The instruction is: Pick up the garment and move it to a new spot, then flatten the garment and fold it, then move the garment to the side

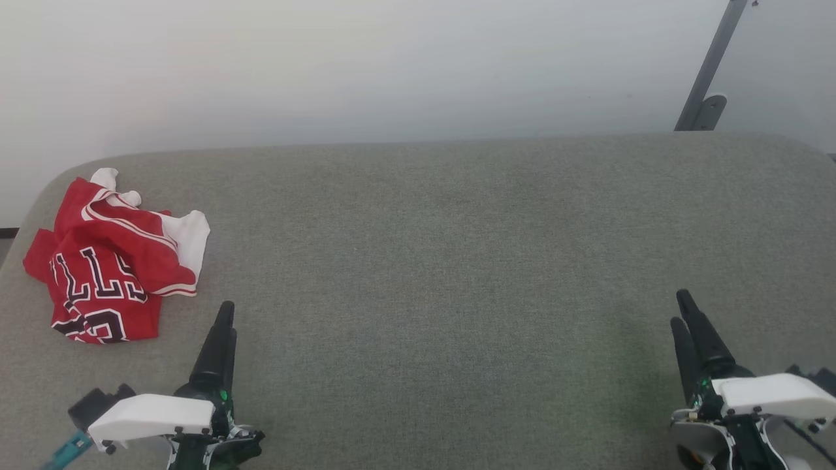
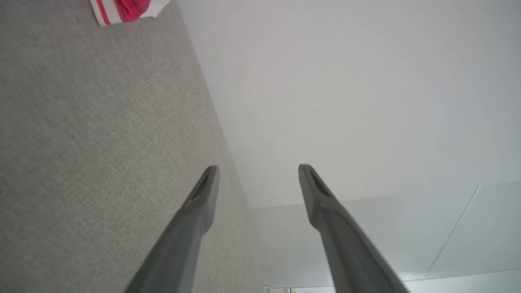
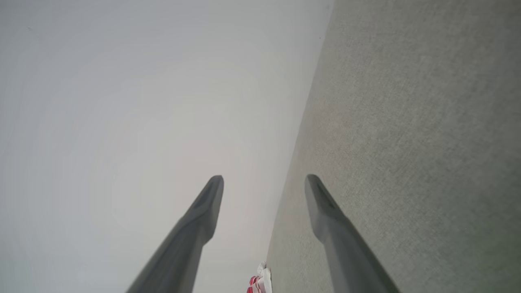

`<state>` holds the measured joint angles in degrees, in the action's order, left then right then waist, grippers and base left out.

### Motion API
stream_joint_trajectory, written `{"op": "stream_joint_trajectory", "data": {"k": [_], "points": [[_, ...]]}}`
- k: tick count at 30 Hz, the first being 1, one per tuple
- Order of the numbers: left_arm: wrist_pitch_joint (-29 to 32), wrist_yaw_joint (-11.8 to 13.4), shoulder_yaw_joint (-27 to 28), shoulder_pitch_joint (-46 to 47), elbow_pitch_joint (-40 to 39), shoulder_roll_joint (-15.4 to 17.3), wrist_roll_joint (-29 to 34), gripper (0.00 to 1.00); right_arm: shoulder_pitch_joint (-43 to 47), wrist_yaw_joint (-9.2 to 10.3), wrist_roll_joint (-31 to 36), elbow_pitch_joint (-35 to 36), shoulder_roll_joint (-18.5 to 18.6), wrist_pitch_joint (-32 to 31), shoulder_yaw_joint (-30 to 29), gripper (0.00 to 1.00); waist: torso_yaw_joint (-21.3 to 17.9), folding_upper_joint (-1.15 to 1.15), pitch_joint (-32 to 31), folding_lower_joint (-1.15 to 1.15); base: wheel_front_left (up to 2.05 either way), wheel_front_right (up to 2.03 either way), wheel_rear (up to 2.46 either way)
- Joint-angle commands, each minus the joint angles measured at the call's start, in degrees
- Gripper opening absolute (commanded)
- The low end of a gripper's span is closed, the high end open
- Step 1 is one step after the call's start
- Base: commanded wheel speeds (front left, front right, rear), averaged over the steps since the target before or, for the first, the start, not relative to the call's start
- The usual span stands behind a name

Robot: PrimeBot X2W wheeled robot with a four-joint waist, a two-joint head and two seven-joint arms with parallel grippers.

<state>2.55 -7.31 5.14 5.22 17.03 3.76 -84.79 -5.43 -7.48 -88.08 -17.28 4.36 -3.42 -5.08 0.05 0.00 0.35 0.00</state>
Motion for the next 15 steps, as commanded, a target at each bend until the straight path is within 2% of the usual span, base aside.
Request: {"op": "stream_joint_trajectory", "data": {"k": [1,7,15], "points": [[-0.81,-0.05,0.27,2.19,-0.83,0.58,3.59,1.00,-2.44,0.00,1.97,0.56,1.21,1.14,0.92,1.00,0.01,0.00,0.03,0.00,0.00,0.00,0.00],[-2.31,0.02,1.13,2.27,-1.63,0.10,12.30,1.00,-3.28,0.00,9.54,0.59,3.53,3.16,3.27,1.00,-0.01,0.00,0.06,0.00,0.00,0.00,0.00],[-3.94,0.01,2.03,2.17,-2.77,-0.37,21.60,1.00,-3.64,-0.01,17.95,1.58,3.63,4.79,2.46,1.00,-0.03,0.00,0.12,0.00,0.00,0.00,0.00]]}}
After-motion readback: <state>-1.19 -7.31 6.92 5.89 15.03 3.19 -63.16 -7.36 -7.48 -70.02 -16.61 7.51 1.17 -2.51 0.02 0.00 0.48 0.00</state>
